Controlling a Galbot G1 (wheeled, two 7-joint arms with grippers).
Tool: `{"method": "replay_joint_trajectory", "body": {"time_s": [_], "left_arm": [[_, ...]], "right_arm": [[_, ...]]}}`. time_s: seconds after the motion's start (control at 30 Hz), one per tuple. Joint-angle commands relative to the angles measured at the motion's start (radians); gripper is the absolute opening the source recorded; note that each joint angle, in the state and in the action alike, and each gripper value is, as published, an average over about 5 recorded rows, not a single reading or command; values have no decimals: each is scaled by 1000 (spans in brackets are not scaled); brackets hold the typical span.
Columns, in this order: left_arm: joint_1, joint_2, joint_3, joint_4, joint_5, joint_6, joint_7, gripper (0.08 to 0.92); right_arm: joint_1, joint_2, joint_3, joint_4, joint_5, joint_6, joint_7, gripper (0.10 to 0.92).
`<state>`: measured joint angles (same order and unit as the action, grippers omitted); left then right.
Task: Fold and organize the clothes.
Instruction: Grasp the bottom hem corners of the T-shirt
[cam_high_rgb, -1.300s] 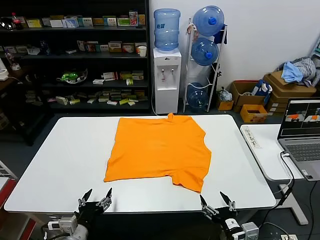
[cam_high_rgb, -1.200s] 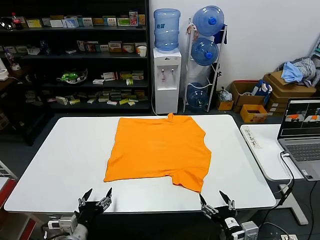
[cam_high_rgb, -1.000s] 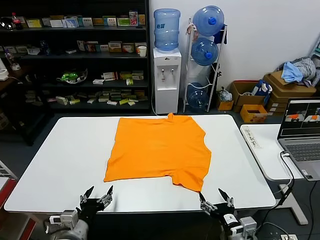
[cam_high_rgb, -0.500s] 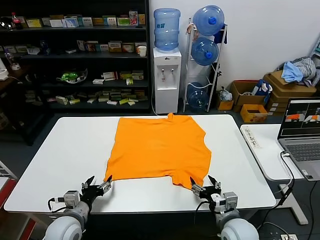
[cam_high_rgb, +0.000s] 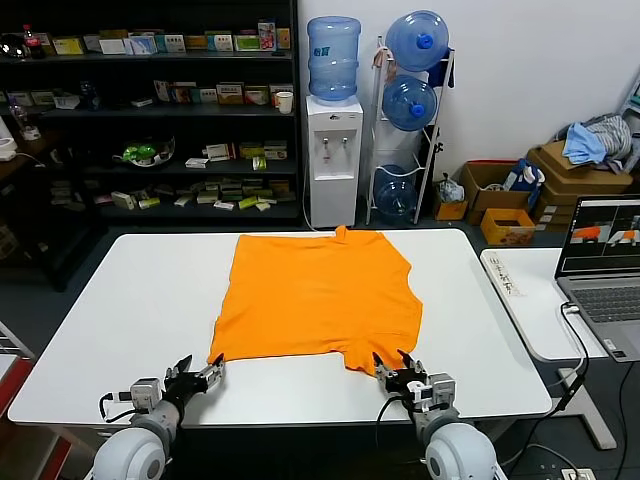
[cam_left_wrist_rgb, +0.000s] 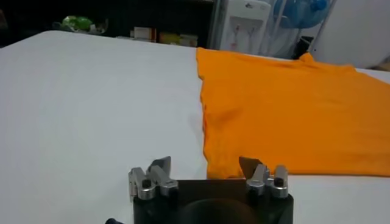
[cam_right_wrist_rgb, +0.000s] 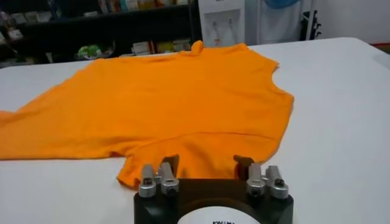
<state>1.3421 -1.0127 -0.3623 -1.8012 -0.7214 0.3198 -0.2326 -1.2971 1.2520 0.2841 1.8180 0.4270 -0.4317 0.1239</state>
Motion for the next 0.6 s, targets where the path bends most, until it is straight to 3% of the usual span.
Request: {"method": "replay_joint_trajectory", "body": {"time_s": [0.03,0.37,0.6], "left_arm": [[3,-3,5,2,-7,6,5,641],[16,-12,7,-9,5,-20,13,355],[71,5,-9,-89,-27,-24,-3,165]], "right_arm": [[-29,-1,-5,12,-10,11,2,420],[-95,-9,34,61,-11,57,4,144],[-178,-46,62,162,24,98,7,125]]}}
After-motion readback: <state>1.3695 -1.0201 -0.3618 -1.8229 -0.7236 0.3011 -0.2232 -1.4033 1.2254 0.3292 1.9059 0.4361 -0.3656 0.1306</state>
